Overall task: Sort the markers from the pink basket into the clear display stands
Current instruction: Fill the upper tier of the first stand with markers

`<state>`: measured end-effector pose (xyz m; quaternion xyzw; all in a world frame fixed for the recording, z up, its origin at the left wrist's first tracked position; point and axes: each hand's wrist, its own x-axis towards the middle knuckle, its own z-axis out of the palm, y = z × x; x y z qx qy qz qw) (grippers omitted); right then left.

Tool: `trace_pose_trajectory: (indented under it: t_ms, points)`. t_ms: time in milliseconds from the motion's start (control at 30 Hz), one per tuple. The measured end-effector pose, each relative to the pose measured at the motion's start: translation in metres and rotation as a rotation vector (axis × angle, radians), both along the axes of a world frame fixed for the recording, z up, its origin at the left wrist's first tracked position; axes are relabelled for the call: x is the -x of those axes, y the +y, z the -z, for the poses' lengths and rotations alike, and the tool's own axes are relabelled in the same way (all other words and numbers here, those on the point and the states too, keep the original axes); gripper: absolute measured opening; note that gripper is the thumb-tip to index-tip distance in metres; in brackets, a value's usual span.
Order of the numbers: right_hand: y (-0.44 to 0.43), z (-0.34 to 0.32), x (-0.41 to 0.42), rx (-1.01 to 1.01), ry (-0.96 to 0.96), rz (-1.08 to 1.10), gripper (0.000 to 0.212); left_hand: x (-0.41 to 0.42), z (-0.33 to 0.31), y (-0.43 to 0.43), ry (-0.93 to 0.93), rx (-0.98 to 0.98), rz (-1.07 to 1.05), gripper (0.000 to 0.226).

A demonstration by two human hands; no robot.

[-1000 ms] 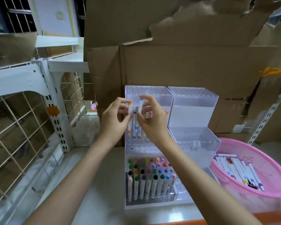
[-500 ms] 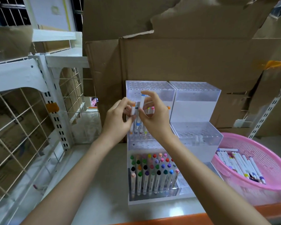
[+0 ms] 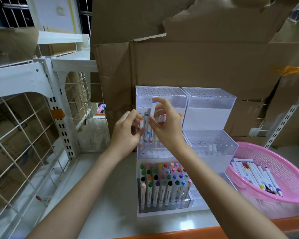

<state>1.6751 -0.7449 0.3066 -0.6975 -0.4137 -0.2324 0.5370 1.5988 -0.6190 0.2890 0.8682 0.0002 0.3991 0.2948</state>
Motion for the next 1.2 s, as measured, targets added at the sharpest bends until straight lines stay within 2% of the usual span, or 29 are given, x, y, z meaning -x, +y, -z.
trace_pose_trajectory:
  t_ms: [367, 700, 933, 1200]
  points:
    - [-0.002, 0.001, 0.004, 0.005, 0.000, -0.018, 0.046, 0.003, -0.004, 0.001, 0.024, -0.153, -0.009, 0.031]
    - [-0.001, 0.002, 0.006, 0.071, 0.003, -0.012, 0.047, 0.007, -0.009, 0.006, 0.003, -0.484, -0.135, 0.035]
    - [-0.001, 0.004, 0.005, 0.105, 0.032, -0.003, 0.048, 0.013, -0.004, 0.010, 0.098, -0.538, -0.121, 0.065]
    - [-0.001, 0.003, 0.005, 0.150, 0.011, -0.009, 0.045, 0.016, -0.006, 0.015, 0.104, -0.607, -0.119, 0.061]
